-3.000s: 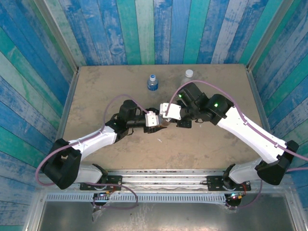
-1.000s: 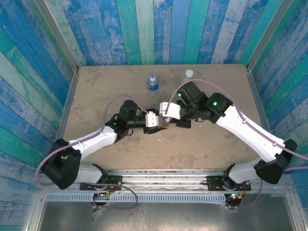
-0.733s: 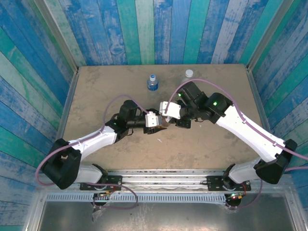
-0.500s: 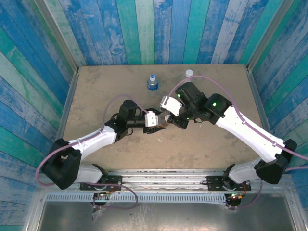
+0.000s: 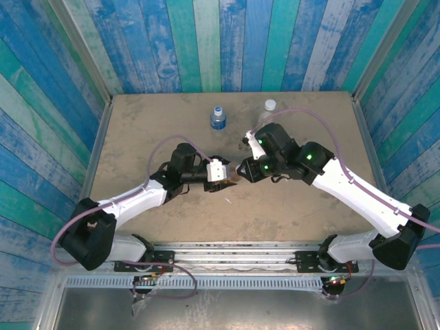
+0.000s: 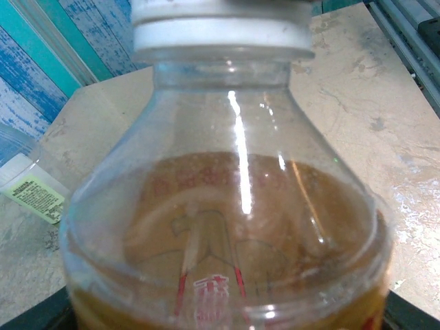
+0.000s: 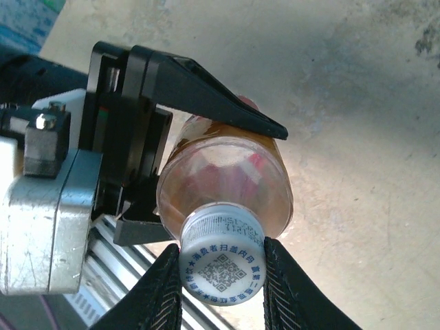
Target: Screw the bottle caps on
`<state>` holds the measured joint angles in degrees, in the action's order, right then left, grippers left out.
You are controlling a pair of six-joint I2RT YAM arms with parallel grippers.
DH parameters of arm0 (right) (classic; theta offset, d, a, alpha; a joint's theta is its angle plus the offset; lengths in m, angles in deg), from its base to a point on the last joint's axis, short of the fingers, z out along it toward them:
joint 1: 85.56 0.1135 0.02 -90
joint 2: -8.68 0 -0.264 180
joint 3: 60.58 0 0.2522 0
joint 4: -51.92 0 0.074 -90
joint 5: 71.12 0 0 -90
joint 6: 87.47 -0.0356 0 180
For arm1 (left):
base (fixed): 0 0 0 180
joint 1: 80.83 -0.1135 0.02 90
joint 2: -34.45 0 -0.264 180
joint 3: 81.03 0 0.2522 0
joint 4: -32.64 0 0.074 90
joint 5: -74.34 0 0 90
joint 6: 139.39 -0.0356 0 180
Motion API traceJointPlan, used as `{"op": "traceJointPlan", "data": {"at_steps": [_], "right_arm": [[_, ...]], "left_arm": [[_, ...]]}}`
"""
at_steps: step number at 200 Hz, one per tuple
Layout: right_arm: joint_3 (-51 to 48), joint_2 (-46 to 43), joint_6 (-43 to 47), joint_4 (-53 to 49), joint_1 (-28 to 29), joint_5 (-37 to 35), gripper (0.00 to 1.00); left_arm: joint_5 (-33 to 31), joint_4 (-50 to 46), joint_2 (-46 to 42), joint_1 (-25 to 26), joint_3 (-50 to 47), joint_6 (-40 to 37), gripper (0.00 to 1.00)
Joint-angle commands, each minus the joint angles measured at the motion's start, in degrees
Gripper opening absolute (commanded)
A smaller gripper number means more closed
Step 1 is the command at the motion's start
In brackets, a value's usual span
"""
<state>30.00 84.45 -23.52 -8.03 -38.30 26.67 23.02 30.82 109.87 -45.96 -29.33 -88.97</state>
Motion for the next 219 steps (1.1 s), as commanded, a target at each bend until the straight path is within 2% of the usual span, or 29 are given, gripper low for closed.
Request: {"op": "traceJointPlan", "data": {"at_steps": [1, 25, 42, 49, 70, 87, 101, 113, 123, 156, 178, 192, 219], "right_arm": [[-1.29, -0.81, -12.98, -0.21, -1.65, -3.15, 0.01], [-2.31, -0.23, -15.66, 0.93, -1.72, 0.29, 0.01], [-2.45, -0.01, -14.08, 1.23, -1.74, 0.73, 0.10], [-2.36, -0.14, -12.42, 1.17, -1.82, 0.56, 0.16], [-1.22, -0.85, -3.20, 1.15, -1.75, 0.91, 0.43], [0.02, -2.30, 6.62, 1.13, -1.80, 0.51, 0.58], [0.44, -4.03, 18.79, 0.78, -1.72, 2.41, 0.65], [0.22, -5.56, 27.08, 0.12, -1.65, 3.26, 0.66], [0.27, -6.53, 30.66, -0.27, -1.71, 1.75, 0.66], [1.78, -7.24, 32.27, 2.94, -1.65, -1.34, 0.68], [-4.19, -10.45, 31.03, 13.91, -1.66, 0.56, 0.68], [-10.43, -13.54, 28.87, 24.61, -1.66, 1.97, 0.66], [-20.52, -17.68, 23.05, 41.33, -1.66, 0.97, 0.64]], "left_arm": [[1.09, 3.10, -1.53, 0.32, 1.11, -0.42, 0.59], [0.80, 3.24, -1.49, 0.33, 1.02, -0.42, 0.59], [0.92, 3.25, -1.36, 0.35, 1.08, -0.42, 0.59], [0.92, 3.18, -1.33, 0.31, 1.09, -0.42, 0.59], [0.69, 3.26, -1.43, 0.36, 0.99, -0.42, 0.59], [0.64, 3.25, -1.47, 0.35, 0.85, -0.37, 0.59], [0.82, 3.26, -1.45, 0.31, 0.91, -0.40, 0.59], [0.91, 3.26, -1.46, 0.28, 0.86, -0.42, 0.59], [0.88, 3.24, -1.33, 0.30, 0.99, -0.33, 0.59], [0.89, 5.12, -1.42, 0.28, 0.67, 2.04, 0.59], [1.77, 11.76, -0.65, -0.47, -0.59, 8.03, 0.60], [3.52, 14.97, -0.21, -0.98, -0.99, 11.23, 0.60], [5.00, 16.77, 0.43, -1.21, -0.77, 13.15, 0.60]]}}
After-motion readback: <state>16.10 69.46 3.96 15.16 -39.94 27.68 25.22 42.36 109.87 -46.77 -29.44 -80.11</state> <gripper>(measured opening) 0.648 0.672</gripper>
